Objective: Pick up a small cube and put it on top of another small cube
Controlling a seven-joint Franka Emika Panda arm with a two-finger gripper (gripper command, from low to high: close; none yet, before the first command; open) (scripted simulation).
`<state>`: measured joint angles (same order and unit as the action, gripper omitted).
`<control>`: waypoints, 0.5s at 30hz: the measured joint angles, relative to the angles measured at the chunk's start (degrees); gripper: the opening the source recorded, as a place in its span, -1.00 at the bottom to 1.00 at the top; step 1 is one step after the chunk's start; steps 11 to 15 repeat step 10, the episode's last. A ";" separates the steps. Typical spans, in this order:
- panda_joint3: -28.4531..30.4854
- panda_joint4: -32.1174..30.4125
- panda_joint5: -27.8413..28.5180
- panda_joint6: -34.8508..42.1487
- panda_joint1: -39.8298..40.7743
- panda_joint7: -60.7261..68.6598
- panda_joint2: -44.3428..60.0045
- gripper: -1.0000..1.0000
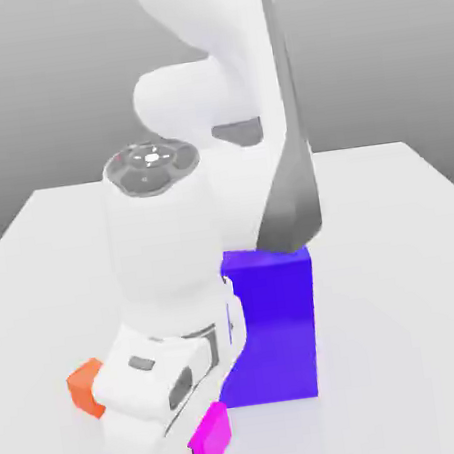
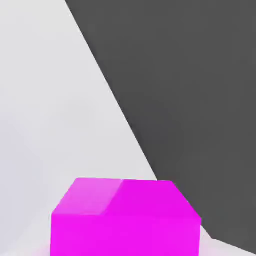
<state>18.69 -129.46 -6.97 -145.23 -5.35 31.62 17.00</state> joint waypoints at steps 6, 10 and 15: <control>-1.13 0.71 -6.94 -5.07 6.99 7.61 6.30 -1.00; -1.61 0.79 -7.64 -6.00 7.43 8.13 7.39 1.00; -1.61 0.79 -7.64 -6.00 7.43 8.13 7.39 1.00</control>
